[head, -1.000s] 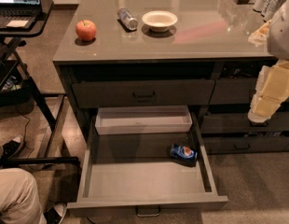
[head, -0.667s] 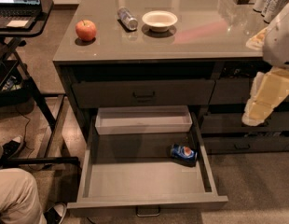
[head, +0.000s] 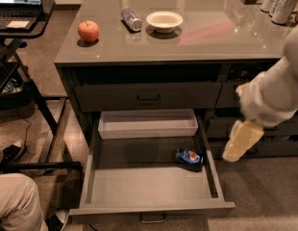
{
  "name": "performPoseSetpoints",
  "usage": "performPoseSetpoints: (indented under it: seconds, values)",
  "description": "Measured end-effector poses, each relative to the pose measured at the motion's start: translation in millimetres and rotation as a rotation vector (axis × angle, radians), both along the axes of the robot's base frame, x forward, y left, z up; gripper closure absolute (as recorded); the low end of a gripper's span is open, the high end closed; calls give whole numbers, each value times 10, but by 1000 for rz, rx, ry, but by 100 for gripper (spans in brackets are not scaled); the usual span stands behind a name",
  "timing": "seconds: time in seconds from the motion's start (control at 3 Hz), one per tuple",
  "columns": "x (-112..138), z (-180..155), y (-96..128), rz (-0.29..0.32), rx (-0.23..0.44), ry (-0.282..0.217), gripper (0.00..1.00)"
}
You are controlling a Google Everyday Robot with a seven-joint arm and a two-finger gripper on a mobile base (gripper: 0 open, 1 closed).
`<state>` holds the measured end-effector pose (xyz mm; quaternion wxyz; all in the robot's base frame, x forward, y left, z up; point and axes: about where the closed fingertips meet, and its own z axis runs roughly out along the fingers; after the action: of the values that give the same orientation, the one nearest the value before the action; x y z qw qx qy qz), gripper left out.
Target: Pick pepsi can from middle drawer and place on counter
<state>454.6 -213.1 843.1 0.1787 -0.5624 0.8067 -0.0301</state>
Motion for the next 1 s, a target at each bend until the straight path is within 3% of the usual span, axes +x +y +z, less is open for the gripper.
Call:
performPoseSetpoints:
  seconds: [0.33,0.67,1.0]
  values:
    - [100,-126,35,-5,10,-48,0]
    - [121,-148,48,-9,3,-49,0]
    - [303,-597,50,3,8,-39,0]
